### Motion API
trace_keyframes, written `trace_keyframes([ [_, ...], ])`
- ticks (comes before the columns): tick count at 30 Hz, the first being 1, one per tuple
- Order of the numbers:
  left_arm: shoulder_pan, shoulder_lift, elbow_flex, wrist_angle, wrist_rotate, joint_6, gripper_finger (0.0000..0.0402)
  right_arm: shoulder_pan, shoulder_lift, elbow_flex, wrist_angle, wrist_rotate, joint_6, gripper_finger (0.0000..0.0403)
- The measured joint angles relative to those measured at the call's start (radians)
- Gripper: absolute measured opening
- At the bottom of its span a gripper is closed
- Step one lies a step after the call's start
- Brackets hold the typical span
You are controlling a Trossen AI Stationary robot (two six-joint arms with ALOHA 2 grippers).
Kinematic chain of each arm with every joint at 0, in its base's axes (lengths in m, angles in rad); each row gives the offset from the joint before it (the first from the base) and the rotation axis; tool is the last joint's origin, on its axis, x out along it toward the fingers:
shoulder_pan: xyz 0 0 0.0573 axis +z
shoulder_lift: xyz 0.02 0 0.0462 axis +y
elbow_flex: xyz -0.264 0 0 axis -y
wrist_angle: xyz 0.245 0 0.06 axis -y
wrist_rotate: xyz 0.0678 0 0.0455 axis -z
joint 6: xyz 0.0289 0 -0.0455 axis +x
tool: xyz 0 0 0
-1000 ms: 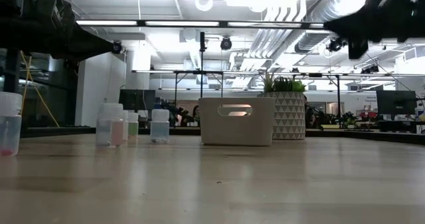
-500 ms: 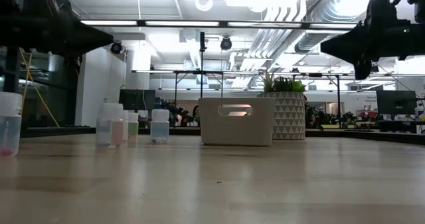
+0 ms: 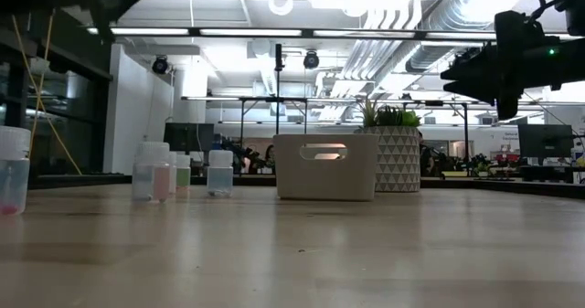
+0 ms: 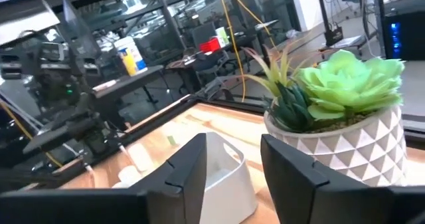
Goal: Pick and place pill bottles into a basket
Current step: Put the transparent pill bottle into the white bin
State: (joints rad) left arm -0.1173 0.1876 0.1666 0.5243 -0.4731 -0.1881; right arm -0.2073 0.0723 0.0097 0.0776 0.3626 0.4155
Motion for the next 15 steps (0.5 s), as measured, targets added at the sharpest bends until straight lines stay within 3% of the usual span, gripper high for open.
trace_keyframes([
  [3,0.000,0.123,0.131,-0.199,-0.013,0.105,0.0261,0.000,0.000,0.000,0.001,0.013,0.028,0.0142],
  [6,0.000,0.274,0.285,-0.564,-0.119,0.155,0.0250,0.000,0.000,0.000,-0.001,0.013,0.029,0.0145],
  [10,0.082,0.467,0.466,-0.877,-0.182,0.028,0.0230,0.000,0.000,0.000,-0.003,0.012,0.029,0.0146],
  [12,0.170,0.547,0.524,-0.957,-0.121,-0.060,0.0221,0.000,0.000,0.000,-0.003,0.008,0.030,0.0145],
  [15,0.335,0.659,0.566,-0.989,0.079,-0.108,0.0208,0.000,0.000,-0.001,-0.005,0.006,0.030,0.0146],
])
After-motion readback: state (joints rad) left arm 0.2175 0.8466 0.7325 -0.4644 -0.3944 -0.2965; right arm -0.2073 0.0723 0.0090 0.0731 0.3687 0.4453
